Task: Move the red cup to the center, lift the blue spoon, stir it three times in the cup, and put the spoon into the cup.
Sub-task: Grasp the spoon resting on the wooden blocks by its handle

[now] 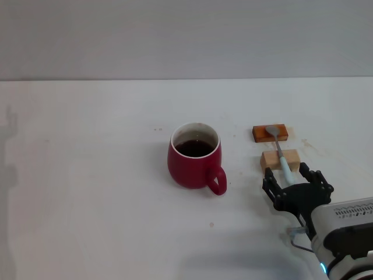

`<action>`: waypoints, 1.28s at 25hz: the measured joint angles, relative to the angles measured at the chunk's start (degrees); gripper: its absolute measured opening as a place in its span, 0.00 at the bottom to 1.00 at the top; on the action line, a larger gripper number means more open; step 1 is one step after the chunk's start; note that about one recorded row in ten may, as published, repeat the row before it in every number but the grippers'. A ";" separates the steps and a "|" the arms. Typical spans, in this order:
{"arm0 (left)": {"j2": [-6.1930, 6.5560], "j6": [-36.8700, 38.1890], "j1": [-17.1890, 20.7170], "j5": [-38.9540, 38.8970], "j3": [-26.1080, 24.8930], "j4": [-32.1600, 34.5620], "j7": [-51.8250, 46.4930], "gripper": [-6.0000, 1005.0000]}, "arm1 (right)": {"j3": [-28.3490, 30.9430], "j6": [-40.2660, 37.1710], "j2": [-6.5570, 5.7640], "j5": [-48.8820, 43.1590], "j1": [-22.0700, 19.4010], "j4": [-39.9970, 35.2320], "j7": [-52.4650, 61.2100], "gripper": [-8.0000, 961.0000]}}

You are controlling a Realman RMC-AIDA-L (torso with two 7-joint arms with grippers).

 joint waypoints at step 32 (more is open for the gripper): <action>0.08 0.15 -0.05 0.00 -0.02 0.09 -0.19 0.66 | -0.01 0.05 0.14 2.38 2.25 -1.04 0.01 0.47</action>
